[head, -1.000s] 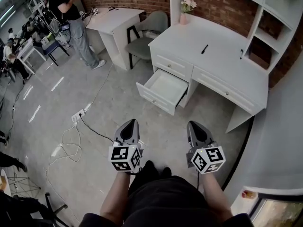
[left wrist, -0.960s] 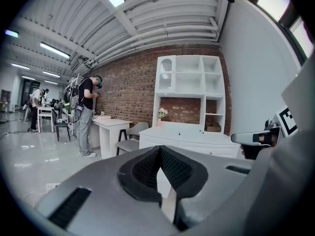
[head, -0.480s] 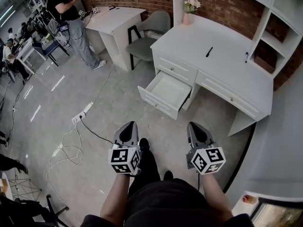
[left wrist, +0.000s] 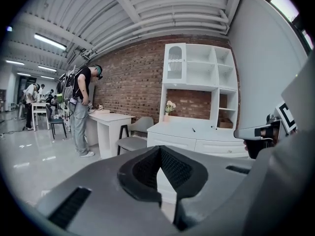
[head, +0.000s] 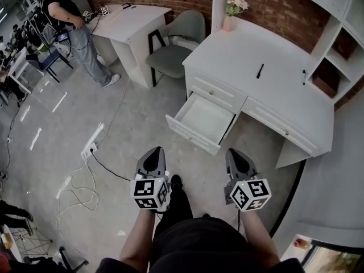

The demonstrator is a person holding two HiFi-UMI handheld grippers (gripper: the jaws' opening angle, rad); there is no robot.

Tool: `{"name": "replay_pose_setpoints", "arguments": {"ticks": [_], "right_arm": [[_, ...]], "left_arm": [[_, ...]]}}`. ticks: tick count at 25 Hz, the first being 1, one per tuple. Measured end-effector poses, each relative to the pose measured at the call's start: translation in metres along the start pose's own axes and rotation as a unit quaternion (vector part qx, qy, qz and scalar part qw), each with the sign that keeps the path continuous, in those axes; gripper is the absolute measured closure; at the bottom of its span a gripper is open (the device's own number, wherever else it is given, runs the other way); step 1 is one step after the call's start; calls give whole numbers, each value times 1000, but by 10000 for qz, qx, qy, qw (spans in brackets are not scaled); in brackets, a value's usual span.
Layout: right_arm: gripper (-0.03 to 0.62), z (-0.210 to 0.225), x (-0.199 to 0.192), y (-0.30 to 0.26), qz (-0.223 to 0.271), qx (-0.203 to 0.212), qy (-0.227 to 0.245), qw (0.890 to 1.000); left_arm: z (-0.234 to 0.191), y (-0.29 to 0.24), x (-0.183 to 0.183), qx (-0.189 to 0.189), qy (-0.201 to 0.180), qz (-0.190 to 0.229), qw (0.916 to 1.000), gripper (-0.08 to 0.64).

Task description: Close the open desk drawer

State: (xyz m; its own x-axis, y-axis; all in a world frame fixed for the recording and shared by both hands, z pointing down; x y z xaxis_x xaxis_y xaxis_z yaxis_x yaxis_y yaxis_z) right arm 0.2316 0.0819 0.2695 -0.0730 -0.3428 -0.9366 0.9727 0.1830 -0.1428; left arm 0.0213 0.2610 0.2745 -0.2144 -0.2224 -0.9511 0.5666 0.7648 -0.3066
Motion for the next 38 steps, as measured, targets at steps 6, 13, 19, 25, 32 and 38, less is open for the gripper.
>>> {"name": "replay_pose_setpoints", "arguments": {"ticks": [6,13,19,25,32,38], "right_arm": [[588,7,11,-74,-39,-374,-110,9992],[588,18,18,-142,16,-870,-248,9959],[588,25,14,-168,-56,-1283,-415,9908],[588,46,12,-173,-67,-1652,-600,9844],[588,82,8,-170,83,-2128,-813,9737],[588,112,5,-154,148,-2398,-1045,9651]], "left_arm": [[-45,-74,18,-316,-66,-201,9993,551],[-81,-156,31,-718,-113,-363,9967,551],[-88,-203,33,-1093,-174,-553,9923,551],[-79,-234,28,-1330,-310,-805,9873,551],[-57,-269,26,-1556,-580,-934,9817,551],[-28,-295,25,-1636,-758,-1081,9776,551]]}}
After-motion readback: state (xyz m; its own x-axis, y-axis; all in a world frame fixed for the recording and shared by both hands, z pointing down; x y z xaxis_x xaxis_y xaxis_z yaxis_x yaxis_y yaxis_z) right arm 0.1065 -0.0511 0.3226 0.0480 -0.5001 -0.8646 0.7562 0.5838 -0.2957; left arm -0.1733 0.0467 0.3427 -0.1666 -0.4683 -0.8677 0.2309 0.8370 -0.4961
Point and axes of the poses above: the fingertips, and each gripper's own axes: y backward along the fingers, z to its right, x out of its top, the point moved 7 cm from there along y, backward along the fingers, and after that the axes turned 11 degrees about x, right-handed, at the moved point
